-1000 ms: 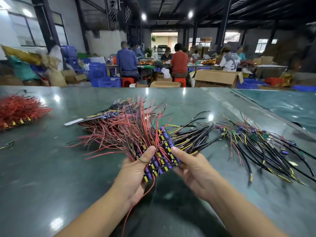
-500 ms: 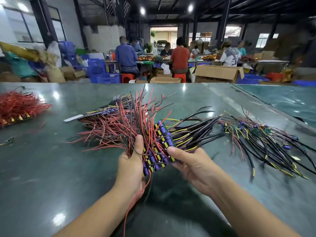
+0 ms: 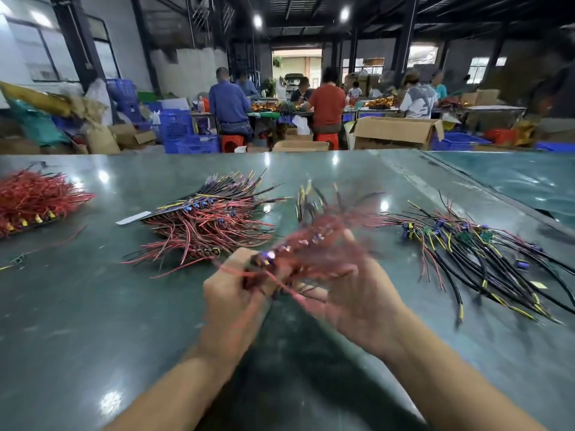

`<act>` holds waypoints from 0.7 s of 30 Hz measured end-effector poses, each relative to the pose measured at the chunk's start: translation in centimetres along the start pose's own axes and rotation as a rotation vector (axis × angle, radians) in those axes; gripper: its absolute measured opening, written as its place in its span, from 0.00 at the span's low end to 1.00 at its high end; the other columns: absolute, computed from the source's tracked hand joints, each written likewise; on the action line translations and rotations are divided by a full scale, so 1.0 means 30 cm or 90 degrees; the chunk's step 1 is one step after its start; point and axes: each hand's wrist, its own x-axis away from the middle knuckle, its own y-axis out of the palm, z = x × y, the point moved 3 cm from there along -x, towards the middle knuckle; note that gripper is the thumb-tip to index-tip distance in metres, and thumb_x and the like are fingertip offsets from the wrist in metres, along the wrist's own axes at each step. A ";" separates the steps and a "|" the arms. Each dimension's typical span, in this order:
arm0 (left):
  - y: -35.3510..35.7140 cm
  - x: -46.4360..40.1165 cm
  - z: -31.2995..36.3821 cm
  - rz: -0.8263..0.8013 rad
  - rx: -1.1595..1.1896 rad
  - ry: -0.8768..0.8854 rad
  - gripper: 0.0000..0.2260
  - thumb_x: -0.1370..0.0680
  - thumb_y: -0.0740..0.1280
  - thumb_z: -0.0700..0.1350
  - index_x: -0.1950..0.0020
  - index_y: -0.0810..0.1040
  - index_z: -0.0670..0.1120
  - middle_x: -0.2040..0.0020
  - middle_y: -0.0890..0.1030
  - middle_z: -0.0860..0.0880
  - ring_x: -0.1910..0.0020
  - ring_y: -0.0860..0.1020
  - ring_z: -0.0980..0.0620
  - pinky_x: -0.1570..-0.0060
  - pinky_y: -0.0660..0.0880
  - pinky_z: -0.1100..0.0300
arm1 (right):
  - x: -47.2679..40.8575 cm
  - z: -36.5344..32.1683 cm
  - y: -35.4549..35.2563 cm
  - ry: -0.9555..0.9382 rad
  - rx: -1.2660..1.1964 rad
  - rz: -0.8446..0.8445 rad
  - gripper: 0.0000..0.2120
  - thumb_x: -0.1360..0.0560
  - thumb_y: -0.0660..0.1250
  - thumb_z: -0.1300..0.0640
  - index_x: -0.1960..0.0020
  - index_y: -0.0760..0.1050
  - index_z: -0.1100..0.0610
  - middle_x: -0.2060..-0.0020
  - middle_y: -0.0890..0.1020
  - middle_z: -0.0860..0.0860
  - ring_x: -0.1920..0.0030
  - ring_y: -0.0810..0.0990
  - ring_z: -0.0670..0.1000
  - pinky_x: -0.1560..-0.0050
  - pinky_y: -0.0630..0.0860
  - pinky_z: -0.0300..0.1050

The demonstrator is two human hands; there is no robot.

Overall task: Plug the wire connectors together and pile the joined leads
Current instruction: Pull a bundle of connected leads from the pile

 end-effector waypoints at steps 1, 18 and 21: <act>-0.004 0.002 0.013 -0.066 -0.045 0.123 0.15 0.35 0.73 0.60 0.59 0.78 0.50 0.63 0.77 0.53 0.61 0.74 0.52 0.57 0.74 0.52 | 0.015 -0.001 0.011 0.012 -0.028 -0.033 0.28 0.31 0.64 0.38 0.47 0.80 0.61 0.51 0.80 0.62 0.52 0.82 0.58 0.42 0.77 0.52; 0.046 0.027 -0.049 -0.316 0.322 -0.403 0.15 0.25 0.65 0.42 0.40 0.78 0.38 0.45 0.82 0.39 0.50 0.82 0.48 0.55 0.79 0.59 | -0.036 -0.041 -0.033 -0.165 0.197 0.063 0.09 0.33 0.67 0.70 0.53 0.75 0.68 0.64 0.81 0.59 0.65 0.80 0.53 0.59 0.79 0.42; 0.020 0.019 -0.054 -0.215 0.354 -0.366 0.16 0.26 0.65 0.40 0.39 0.77 0.38 0.44 0.82 0.40 0.47 0.81 0.49 0.52 0.78 0.61 | -0.038 -0.040 -0.038 -0.146 0.288 0.019 0.07 0.26 0.65 0.63 0.49 0.78 0.64 0.57 0.84 0.55 0.57 0.83 0.51 0.51 0.80 0.41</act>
